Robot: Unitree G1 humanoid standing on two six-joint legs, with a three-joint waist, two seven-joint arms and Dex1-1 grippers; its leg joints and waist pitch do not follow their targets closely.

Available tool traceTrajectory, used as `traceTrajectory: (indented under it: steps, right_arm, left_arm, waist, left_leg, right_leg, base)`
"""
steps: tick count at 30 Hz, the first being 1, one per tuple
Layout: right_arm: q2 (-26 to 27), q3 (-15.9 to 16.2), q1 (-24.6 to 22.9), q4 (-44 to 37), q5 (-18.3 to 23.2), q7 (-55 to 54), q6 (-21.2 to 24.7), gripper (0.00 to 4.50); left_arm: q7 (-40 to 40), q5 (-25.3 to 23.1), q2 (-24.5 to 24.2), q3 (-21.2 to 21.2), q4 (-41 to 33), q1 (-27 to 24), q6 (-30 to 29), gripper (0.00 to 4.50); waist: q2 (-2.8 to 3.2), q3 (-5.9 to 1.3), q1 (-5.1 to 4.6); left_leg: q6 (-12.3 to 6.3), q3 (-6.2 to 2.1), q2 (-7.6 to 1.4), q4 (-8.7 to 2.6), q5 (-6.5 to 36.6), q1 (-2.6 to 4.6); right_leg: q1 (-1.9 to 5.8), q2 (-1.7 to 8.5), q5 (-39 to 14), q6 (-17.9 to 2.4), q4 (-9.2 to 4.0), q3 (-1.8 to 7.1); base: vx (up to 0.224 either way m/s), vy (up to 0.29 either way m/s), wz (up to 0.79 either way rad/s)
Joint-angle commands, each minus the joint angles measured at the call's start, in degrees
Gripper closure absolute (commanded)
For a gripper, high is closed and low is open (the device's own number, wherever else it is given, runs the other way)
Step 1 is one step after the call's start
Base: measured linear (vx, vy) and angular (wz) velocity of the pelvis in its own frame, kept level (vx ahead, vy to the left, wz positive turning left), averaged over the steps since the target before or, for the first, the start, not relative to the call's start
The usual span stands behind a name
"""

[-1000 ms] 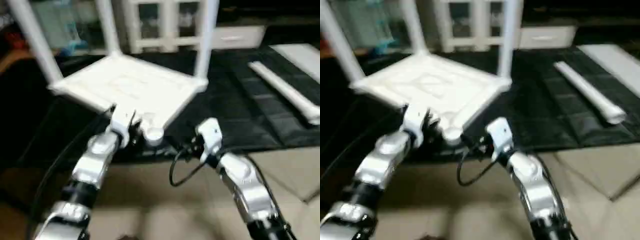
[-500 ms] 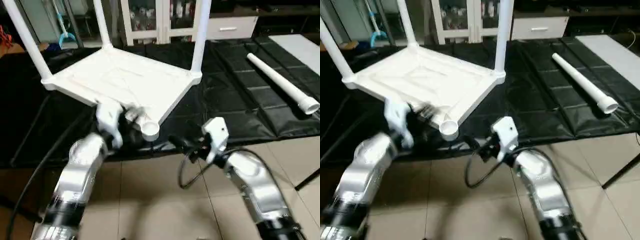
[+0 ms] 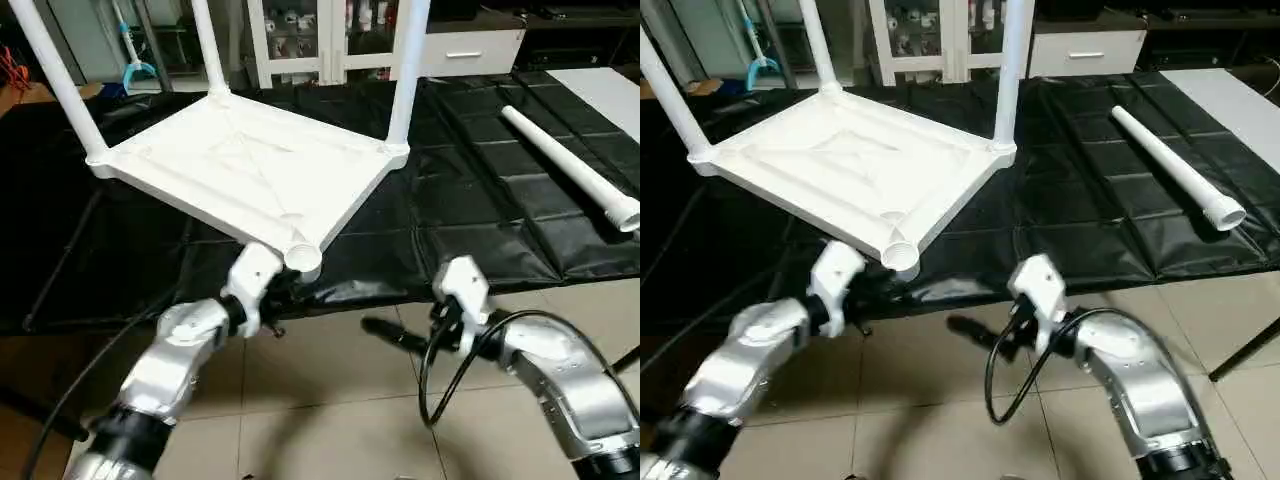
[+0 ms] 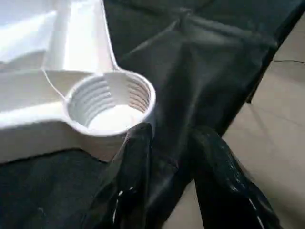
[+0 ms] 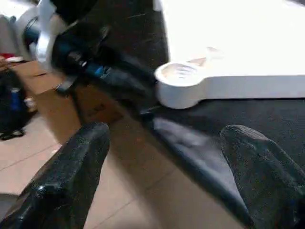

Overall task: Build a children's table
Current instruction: Rotate table base

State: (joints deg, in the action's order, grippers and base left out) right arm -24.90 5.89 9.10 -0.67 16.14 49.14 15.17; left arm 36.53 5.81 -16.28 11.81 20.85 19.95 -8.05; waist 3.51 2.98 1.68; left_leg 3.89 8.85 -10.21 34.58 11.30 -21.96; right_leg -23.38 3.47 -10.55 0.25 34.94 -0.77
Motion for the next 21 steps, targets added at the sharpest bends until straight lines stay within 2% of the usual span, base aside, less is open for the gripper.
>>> traceTrajectory:
  steps: [1,2,4,5,6,8,9,10,13,15,17,19,21]
  right_arm:
    - [0.1,-1.1,1.1,-0.2,-0.2,-1.6,0.2,0.47]
    - [0.1,-1.2,1.1,-0.3,-0.3,-1.9,0.3,0.47]
    - [0.2,-1.6,1.0,-1.0,0.0,-2.9,0.6,0.47]
    - [0.2,-1.7,1.0,-1.1,0.0,-2.9,0.6,0.47]
    - [0.3,-1.9,0.8,-1.5,0.0,-3.3,0.7,0.47]
    - [0.4,-2.1,0.6,-1.8,-0.1,-3.6,0.7,0.47]
    - [0.5,-2.3,0.4,-2.0,-0.2,-3.9,0.7,0.47]
    - [0.5,-2.3,0.2,-2.3,-0.3,-4.3,0.7,0.47]
    - [0.7,-2.1,-0.1,-2.9,-0.3,-5.1,0.8,0.47]
    - [1.5,-1.6,-0.2,-3.4,-0.5,-6.1,0.7,0.47]
    - [2.1,-1.3,-0.3,-3.7,-0.6,-6.6,0.7,0.47]
    - [2.9,-1.4,-0.6,-4.0,-0.5,-7.6,0.6,0.47]
    - [4.1,-2.3,-1.1,-5.1,0.7,-9.1,1.4,0.47]
  left_arm:
    - [-1.3,-1.9,0.3,0.1,3.4,2.2,1.7,3.04]
    - [-1.8,-2.3,0.5,0.1,4.4,2.8,2.1,3.04]
    - [-5.1,-3.5,1.7,-1.0,10.0,6.1,4.6,3.04]
    - [-5.2,-3.4,1.8,-1.1,10.2,6.3,4.6,3.04]
    - [-6.6,-3.6,2.3,-1.7,12.9,7.9,5.8,3.04]
    - [-7.6,-3.6,2.7,-2.2,14.9,9.2,6.6,3.04]
    - [-8.5,-3.6,3.1,-2.6,16.8,10.4,7.5,3.04]
    - [-10.2,-4.3,3.4,-2.9,20.1,12.2,8.7,3.04]
    - [-14.2,-6.3,3.8,-3.1,27.0,15.8,11.6,3.04]
    - [-19.4,-6.3,4.7,-4.7,31.8,19.0,13.0,3.04]
    - [-20.6,-4.9,5.5,-6.2,32.9,19.9,13.8,3.04]
    - [-19.7,-3.1,6.5,-7.6,30.9,19.1,15.1,3.04]
    - [-16.9,-0.6,7.4,-8.8,25.9,16.4,15.6,3.04]
  waist:
    - [-0.03,-3.56,-0.34]
    - [-0.29,-3.68,-0.33]
    - [0.34,-3.76,-0.44]
    - [0.02,-3.75,-0.51]
    - [0.30,-3.83,-0.47]
    - [0.10,-3.83,-0.66]
    - [0.20,-3.90,-0.66]
    - [0.17,-3.78,-0.86]
    - [0.03,-3.92,-1.20]
    - [0.07,-4.12,-1.75]
    - [0.02,-4.15,-1.78]
    - [0.28,-4.29,-1.68]
    - [0.32,-4.37,-1.48]
  left_leg:
    - [-2.42,-0.06,-1.89,-4.20,12.7,0.75]
    - [-2.41,-0.12,-1.75,-4.11,12.5,0.69]
    - [-2.26,-0.17,-1.71,-4.02,13.0,0.83]
    - [-2.27,-0.13,-1.74,-4.02,13.1,0.76]
    - [-2.30,-0.23,-1.77,-4.01,12.7,0.69]
    - [-2.50,-0.16,-1.53,-3.94,12.6,0.56]
    - [-2.43,-0.22,-1.59,-3.90,12.6,0.60]
    - [-2.60,-0.13,-1.36,-3.88,12.8,0.56]
    - [-2.73,-0.35,-1.33,-3.88,12.4,0.34]
    - [-3.01,-0.41,-1.21,-3.59,11.6,0.33]
    - [-3.55,-0.40,-1.28,-3.51,10.8,0.26]
    - [-3.99,-0.50,-1.45,-3.44,9.5,0.21]
    - [-5.00,-0.51,-1.77,-3.57,8.5,0.21]
  right_leg:
    - [2.56,2.99,-11.9,-11.2,-4.91,1.51]
    - [2.74,2.96,-11.6,-11.1,-4.81,1.50]
    - [2.75,2.95,-11.7,-11.0,-4.82,1.45]
    - [2.82,2.96,-11.6,-11.1,-4.87,1.45]
    - [2.91,3.03,-11.4,-11.3,-4.78,1.41]
    - [2.97,2.88,-11.7,-11.0,-4.98,1.33]
    - [3.01,2.94,-11.5,-11.1,-4.86,1.32]
    - [2.89,2.77,-12.1,-10.8,-5.19,1.27]
    - [3.22,2.81,-11.3,-10.7,-5.01,1.17]
    - [3.40,2.76,-9.7,-11.1,-4.81,1.07]
    - [3.38,2.87,-8.7,-12.1,-4.80,1.06]
    - [3.54,3.05,-6.1,-13.3,-4.54,1.07]
    - [3.62,3.15,-2.9,-14.6,-4.20,1.07]
  base:
    - [0.000,0.000,0.00]
    - [0.000,0.000,0.00]
    - [0.000,0.000,0.00]
    - [0.000,0.000,0.00]
    - [0.000,0.000,0.00]
    - [0.000,0.000,0.00]
    - [0.000,0.000,0.00]
    - [0.000,0.000,0.00]
    - [0.000,0.000,0.00]
    - [0.000,0.000,0.00]
    - [0.000,0.000,0.00]
    - [0.000,0.000,0.00]
    - [0.000,0.000,0.00]
